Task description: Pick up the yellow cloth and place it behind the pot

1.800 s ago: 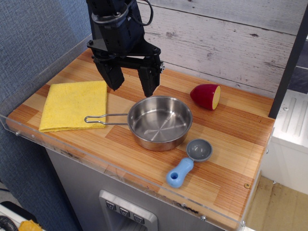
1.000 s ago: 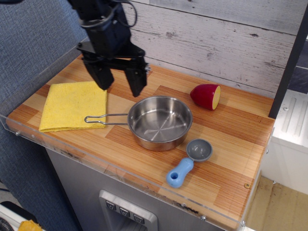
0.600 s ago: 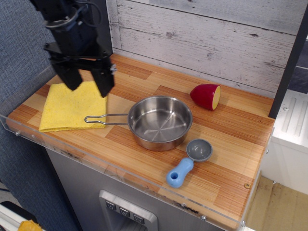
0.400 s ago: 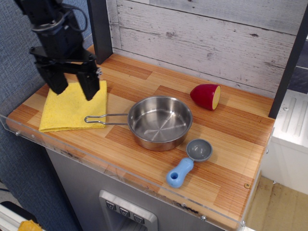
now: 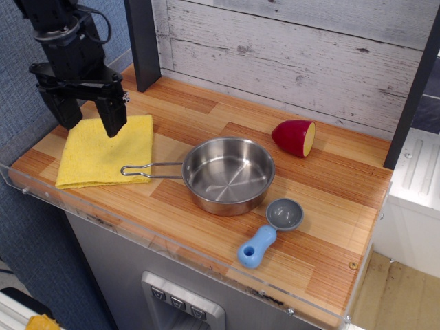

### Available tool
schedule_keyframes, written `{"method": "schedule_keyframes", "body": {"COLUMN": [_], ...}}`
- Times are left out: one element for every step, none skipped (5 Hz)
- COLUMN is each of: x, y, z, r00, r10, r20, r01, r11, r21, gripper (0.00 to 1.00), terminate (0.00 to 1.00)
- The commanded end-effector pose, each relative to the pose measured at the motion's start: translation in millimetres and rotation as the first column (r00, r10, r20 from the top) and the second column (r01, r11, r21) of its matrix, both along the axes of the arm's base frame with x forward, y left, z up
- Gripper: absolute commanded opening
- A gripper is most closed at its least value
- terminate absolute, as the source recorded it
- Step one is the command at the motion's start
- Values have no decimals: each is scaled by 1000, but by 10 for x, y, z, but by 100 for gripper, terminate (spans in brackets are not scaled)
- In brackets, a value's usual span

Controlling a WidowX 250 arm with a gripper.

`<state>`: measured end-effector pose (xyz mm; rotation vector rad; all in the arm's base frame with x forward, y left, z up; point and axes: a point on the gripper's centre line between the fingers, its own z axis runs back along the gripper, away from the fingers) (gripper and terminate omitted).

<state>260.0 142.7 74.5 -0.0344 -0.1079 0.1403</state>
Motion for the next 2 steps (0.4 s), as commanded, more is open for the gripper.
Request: {"method": "schedule_keyframes", "body": {"x": [197, 255], "y": [100, 50], "z": [82, 22], "r00": [999, 999], "r10": [-28, -50], "r20": [26, 19], "r01": [27, 48], "r11": [998, 996], "r21": [62, 69], "gripper": [100, 100], "terminate": [0, 0]}}
